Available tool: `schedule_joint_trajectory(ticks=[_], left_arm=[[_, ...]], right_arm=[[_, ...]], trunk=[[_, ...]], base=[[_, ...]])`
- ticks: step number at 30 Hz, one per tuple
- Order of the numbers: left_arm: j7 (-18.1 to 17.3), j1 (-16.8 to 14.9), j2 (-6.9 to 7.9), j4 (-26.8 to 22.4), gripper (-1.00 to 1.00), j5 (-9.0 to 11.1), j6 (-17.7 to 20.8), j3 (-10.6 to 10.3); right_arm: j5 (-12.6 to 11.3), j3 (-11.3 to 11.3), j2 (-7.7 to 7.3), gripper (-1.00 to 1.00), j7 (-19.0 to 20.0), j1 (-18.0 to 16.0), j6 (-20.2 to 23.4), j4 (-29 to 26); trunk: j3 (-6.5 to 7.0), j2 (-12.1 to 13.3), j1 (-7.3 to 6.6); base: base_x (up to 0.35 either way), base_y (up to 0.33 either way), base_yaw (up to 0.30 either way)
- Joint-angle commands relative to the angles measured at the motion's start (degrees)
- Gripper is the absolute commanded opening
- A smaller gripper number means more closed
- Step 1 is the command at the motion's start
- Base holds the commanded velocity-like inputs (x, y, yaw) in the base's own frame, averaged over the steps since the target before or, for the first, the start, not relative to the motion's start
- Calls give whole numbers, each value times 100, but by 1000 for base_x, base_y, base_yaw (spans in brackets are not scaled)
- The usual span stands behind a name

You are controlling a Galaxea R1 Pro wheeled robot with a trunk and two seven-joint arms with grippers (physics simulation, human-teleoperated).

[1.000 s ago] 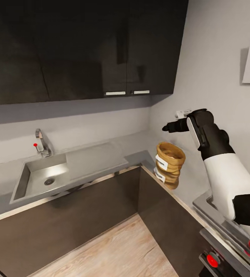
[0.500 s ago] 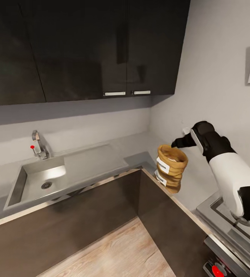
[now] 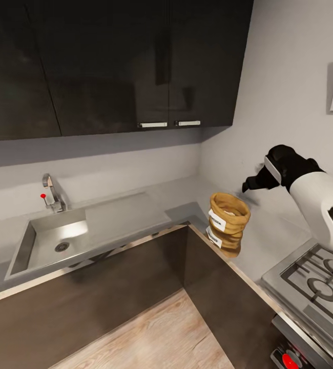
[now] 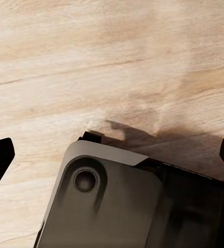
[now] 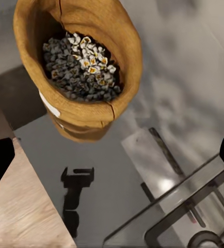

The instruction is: In the kitchen, take the popcorn bag from the countertop, put it into the microwave, and heat it until the popcorn is cooked so the cooked popcorn ends up inside the bag.

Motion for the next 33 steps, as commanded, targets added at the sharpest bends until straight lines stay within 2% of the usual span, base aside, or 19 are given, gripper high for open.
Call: schedule_joint_trajectory(ticks=[1, 15, 17, 18, 25, 33], left_arm=[[-1, -5, -2, 3, 100, 9, -17, 12], [-1, -9, -2, 3, 100, 9, -17, 14], [-1, -7, -2, 3, 100, 9, -17, 13], [-3, -5, -2, 3, 100, 9, -17, 12], [-4, -6, -2, 4, 100, 9, -17, 12], [-3, -13, -2, 8, 100, 7, -17, 6]], right_arm=[[43, 88, 25, 100, 35, 8, 19, 8], [19, 143, 20, 100, 58, 66, 19, 16], [19, 147, 27, 100, 59, 114, 19, 16], [26, 148, 38, 100, 52, 257, 19, 16], [27, 151, 40, 100, 27, 459, 19, 16], [34, 151, 25, 100, 21, 506, 19, 16]], trunk=[[-13, -13, 3], [-13, -13, 3], [-13, -13, 3], [-13, -13, 3], [-13, -13, 3], [-13, -13, 3]], base=[[0, 0, 0], [253, -24, 0], [59, -10, 0], [8, -1, 0], [27, 0, 0], [306, -17, 0]])
